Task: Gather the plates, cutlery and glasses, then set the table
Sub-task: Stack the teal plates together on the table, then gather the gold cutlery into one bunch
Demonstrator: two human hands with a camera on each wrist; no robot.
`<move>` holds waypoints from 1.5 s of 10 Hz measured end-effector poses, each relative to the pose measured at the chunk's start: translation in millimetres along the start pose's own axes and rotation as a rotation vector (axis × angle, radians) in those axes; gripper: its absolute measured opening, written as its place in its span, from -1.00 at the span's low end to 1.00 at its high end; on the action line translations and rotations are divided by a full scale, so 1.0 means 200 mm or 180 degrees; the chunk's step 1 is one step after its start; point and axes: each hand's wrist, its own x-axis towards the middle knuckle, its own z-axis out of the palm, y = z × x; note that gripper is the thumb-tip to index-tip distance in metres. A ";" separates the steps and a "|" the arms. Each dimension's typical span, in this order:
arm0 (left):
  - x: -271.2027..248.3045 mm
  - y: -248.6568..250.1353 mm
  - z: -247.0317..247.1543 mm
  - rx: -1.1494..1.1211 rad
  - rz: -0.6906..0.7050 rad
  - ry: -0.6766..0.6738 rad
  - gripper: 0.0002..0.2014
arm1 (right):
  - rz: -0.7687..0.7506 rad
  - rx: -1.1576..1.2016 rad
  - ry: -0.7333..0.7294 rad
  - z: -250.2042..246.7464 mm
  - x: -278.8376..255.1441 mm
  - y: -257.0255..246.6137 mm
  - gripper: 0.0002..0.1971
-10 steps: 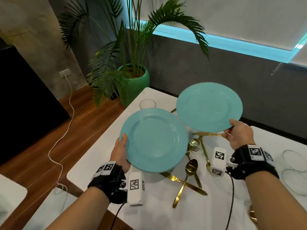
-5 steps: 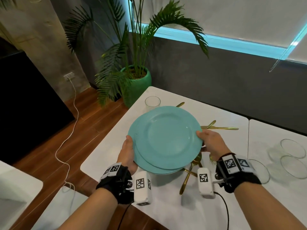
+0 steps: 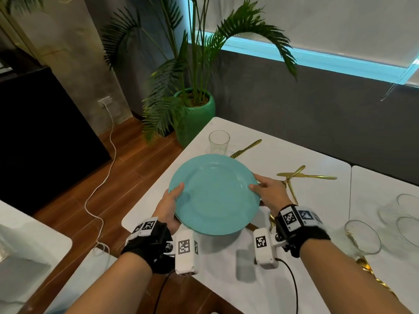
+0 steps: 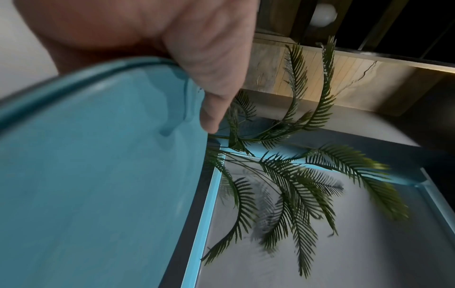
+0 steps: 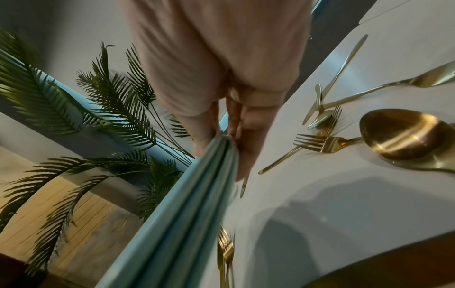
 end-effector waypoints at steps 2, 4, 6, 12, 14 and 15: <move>0.03 0.05 -0.08 -0.0183 0.0032 0.0479 -0.61 | -0.0027 0.0357 -0.0040 0.07 0.01 -0.01 -0.73; -0.02 0.19 -0.16 -0.0598 0.0688 0.1034 -0.57 | -0.0295 -0.2701 -0.0260 0.28 0.05 0.05 -0.63; -0.02 0.23 -0.32 -0.0653 0.0865 0.1532 -0.55 | -0.0158 -0.3151 -0.0547 0.64 0.09 0.04 -0.69; 0.13 0.15 -0.39 -0.0613 0.0650 0.1446 -0.60 | 0.0592 -0.2087 -0.0200 0.74 0.25 0.03 -0.72; 0.16 0.01 -0.41 -0.0515 0.0462 0.1562 -0.57 | 0.1105 -0.1595 -0.0290 0.59 0.26 0.10 -0.60; 0.18 -0.05 -0.40 -0.0517 0.0362 0.1556 -0.57 | 0.1227 -0.1589 -0.0348 0.51 0.26 0.13 -0.59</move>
